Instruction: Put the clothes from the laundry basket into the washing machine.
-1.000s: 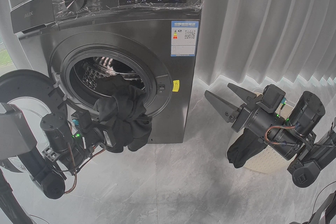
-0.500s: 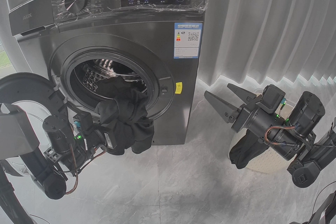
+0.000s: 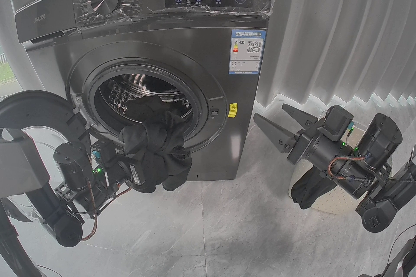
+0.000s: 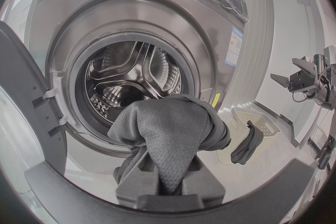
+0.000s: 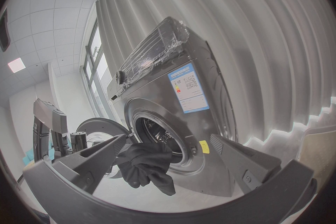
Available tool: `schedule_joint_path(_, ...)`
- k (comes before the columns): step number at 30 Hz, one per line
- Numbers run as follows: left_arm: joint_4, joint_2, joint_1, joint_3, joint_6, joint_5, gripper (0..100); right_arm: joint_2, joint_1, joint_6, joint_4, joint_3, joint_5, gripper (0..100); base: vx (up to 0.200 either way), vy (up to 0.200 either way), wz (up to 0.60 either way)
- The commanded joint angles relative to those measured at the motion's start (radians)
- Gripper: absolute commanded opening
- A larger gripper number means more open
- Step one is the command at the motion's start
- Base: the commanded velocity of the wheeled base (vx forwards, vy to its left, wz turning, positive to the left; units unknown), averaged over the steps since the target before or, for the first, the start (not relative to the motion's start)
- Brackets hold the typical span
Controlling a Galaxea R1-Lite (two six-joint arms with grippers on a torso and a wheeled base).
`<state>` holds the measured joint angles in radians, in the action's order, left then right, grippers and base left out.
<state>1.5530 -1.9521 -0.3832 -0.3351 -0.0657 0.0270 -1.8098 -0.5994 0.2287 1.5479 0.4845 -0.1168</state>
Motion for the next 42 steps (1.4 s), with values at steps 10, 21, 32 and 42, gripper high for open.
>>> schedule_joint_path(10, 0.001, -0.016, 0.004, -0.001, 0.001, 0.002, 0, -0.069, 0.007, -0.057, 0.000, -0.184, 0.000, 100, 0.000, 0.020, 0.00)
schedule_joint_path(21, 0.002, -0.027, 0.003, -0.001, 0.003, 0.004, 0, -0.089, 0.006, -0.072, 0.000, -0.214, 0.000, 100, 0.000, 0.145, 0.00)
schedule_joint_path(32, 0.001, -0.033, -0.002, 0.005, 0.004, 0.005, 0, -0.089, 0.004, -0.072, 0.000, -0.213, 0.000, 100, 0.000, 0.018, 0.00)
schedule_joint_path(42, 0.002, -0.034, -0.006, 0.008, 0.006, 0.005, 0, -0.089, 0.000, -0.072, 0.000, -0.213, 0.000, 100, 0.120, 0.000, 0.00)
